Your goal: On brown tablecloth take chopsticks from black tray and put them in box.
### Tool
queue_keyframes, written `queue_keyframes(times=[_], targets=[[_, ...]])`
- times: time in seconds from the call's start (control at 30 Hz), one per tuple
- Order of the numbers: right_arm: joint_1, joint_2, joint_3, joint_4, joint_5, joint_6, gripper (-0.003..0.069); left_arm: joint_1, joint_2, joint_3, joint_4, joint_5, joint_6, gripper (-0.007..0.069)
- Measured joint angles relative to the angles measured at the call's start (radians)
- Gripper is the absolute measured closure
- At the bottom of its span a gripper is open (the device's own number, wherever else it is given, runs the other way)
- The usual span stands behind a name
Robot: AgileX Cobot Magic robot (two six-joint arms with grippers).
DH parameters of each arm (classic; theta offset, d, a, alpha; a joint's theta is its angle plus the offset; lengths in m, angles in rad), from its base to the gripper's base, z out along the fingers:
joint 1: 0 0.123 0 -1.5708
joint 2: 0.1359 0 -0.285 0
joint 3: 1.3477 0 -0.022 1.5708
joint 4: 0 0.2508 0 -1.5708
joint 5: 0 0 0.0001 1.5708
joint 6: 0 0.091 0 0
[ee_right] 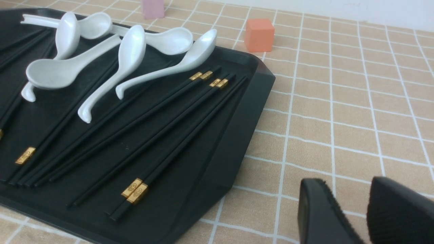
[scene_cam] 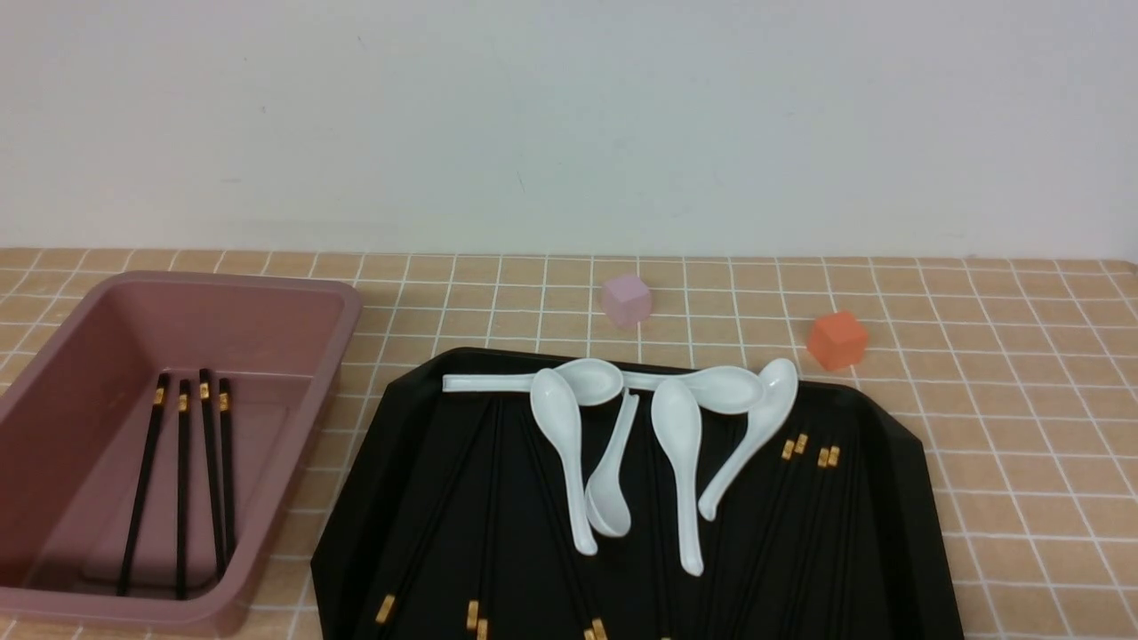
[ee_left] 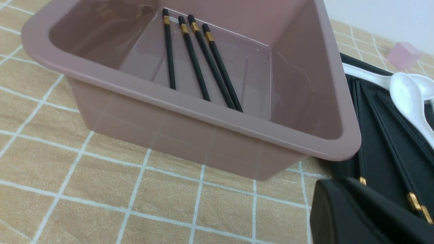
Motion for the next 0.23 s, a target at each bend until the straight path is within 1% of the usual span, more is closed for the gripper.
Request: queue_keyframes(times=[0.23], targets=[[0.0, 0.0, 0.0, 0.0, 0.0, 0.0, 0.0419, 0.0, 0.0, 0.0, 0.0, 0.0, 0.0, 0.0599]])
